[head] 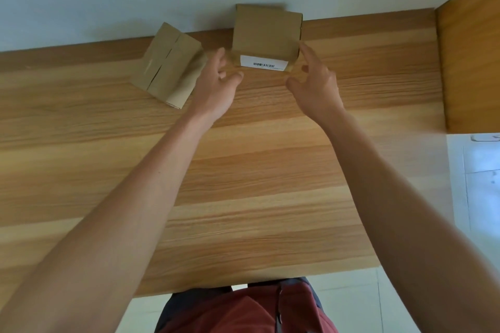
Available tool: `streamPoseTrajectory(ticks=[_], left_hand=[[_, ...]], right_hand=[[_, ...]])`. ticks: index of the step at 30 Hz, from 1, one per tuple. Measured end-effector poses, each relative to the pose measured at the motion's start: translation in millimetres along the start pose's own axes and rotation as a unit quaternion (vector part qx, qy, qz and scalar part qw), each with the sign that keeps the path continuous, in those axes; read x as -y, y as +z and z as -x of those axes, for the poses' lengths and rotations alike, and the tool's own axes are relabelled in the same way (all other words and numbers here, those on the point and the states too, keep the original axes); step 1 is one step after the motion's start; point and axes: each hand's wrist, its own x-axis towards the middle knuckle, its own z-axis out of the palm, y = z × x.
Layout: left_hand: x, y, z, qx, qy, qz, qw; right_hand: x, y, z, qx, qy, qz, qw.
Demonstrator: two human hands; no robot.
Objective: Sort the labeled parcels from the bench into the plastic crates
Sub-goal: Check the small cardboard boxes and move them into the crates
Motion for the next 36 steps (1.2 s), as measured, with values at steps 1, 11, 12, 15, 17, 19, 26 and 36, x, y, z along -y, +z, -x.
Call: streamPoseTrajectory(ticks=[1, 11, 12, 15, 17, 19, 26, 36], left_hand=[[-1, 2, -4, 0.000, -0.004, 0.002, 1.000], [-17, 13, -1, 0.013, -0.007, 0.022, 1.000], [-18, 14, 2, 0.015, -0.006, 0.021, 1.000], [-16, 12, 11, 0.015, 0.000, 0.028, 0.999], [-12, 10, 20, 0.016, 0.008, 0.034, 0.999], [-8, 8, 29, 0.015, 0.022, 0.038, 0.999], [3, -3, 74, -0.025, 0.066, 0.031, 0.997], [23, -36, 160, -0.055, 0.088, 0.053, 0.993]], right_hand=[[1, 1, -2, 0.002, -0.002, 0.002, 1.000], [1, 4, -8, 0.017, 0.007, 0.005, 1.000], [0, 3, -5, 0.015, 0.005, 0.001, 1.000], [0, 3, 7, 0.003, -0.001, -0.006, 1.000], [1, 3, 19, -0.007, 0.000, -0.009, 1.000], [1, 4, 30, -0.016, -0.004, -0.008, 1.000], [5, 5, 78, -0.031, -0.026, -0.009, 0.999], [32, 9, 146, -0.058, -0.084, -0.045, 0.994]])
